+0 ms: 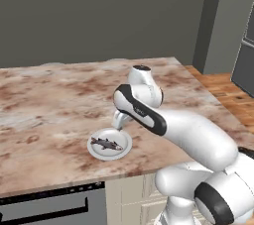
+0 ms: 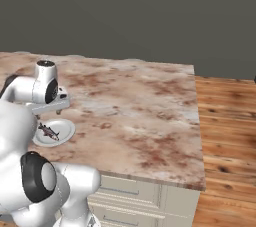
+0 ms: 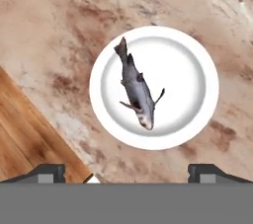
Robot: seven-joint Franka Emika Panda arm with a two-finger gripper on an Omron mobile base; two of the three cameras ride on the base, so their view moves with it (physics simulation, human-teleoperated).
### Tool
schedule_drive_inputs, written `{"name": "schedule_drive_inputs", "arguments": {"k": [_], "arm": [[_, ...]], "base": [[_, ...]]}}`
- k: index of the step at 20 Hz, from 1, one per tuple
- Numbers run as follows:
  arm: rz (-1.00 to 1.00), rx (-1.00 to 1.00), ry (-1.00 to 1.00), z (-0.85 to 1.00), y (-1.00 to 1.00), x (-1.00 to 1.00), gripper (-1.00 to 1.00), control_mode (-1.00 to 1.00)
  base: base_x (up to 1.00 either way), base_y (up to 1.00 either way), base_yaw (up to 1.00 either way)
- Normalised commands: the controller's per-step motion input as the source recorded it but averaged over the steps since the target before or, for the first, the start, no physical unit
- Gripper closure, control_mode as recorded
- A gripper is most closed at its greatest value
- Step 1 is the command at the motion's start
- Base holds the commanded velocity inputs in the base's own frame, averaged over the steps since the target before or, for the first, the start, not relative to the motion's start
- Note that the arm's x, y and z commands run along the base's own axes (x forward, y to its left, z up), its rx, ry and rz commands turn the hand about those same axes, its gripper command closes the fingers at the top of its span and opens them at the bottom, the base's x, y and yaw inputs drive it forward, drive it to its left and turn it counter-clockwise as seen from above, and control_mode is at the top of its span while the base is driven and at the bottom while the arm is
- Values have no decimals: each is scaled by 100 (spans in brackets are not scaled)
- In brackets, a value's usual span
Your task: Place the fish on the bottom rack of the oven, and slide the tray back inside. Close the oven door.
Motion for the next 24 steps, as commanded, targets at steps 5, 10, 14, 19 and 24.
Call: {"name": "schedule_drive_inputs", "arguments": {"k": [5, 10, 14, 19, 24], "arm": [[1, -2, 1, -36, 31, 15, -100, -100], [-1, -6, 0, -40, 30, 8, -100, -100], [-1, -5, 0, -44, 23, 24, -100, -100], [0, 0, 0, -32, 2, 33, -100, -100], [0, -1, 0, -33, 12, 30, -100, -100]], "base": [[0, 0, 0], [0, 0, 0], [0, 0, 0], [0, 0, 0], [0, 0, 0]]}}
